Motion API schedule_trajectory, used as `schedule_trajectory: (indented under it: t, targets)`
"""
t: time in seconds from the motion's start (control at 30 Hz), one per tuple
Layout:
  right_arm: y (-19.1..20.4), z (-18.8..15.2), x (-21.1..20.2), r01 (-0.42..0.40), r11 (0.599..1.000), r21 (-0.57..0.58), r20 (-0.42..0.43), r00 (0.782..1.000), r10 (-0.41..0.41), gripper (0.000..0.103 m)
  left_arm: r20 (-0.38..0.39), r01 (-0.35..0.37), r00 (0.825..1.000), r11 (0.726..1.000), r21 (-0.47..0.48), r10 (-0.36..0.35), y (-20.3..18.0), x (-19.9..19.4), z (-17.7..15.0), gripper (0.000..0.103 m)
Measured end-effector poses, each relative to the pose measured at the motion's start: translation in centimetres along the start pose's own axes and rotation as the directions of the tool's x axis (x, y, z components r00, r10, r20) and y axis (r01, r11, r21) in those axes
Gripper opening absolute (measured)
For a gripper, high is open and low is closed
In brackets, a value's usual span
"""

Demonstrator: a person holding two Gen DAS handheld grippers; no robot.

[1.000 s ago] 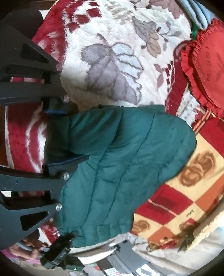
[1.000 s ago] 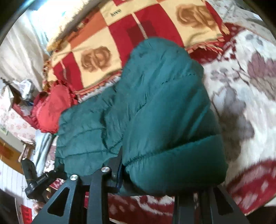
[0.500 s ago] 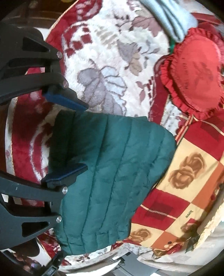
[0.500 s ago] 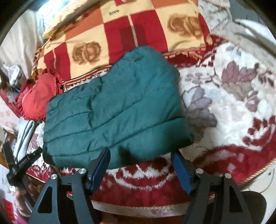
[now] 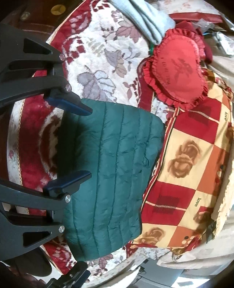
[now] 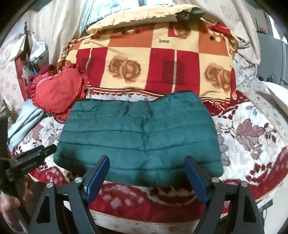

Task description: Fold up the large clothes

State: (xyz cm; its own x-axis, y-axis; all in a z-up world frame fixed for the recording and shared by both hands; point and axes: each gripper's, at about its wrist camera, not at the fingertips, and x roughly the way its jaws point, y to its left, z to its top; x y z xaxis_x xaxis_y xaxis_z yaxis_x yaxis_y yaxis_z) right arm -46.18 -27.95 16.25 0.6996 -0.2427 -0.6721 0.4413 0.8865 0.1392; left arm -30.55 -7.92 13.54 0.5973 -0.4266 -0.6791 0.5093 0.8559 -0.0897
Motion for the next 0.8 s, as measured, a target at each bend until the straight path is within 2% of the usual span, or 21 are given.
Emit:
schedule_trajectory:
  t: [0.13,0.4,0.53,0.8]
  targets:
    - [1.6,-0.4,0.3,0.023,0.998,-0.053,-0.006,1.0,-0.024,0.082,0.013,-0.005,1.0,1.0,0.018,0.005,-0.7,-0.5,-0.5,0.063]
    - [2.0,-0.7,0.1,0.013,0.999,-0.031,0.011,1.0,-0.013,0.082,0.014,-0.015,1.0,0.999,0.029,0.014,-1.1,-0.5,-0.9,0.063]
    - [2.2,-0.9,0.3,0.015,0.999,-0.028,0.013,1.0,-0.015,0.083,0.03,-0.053,0.998,0.997,0.048,0.052,-1.3,-0.7,-1.2,0.063]
    - [2.5,-1.1,0.4,0.018,0.999,-0.031,0.008,1.0,-0.018,0.083,0.046,-0.082,0.996,0.993,0.086,0.078,-1.7,-1.0,-1.4,0.063]
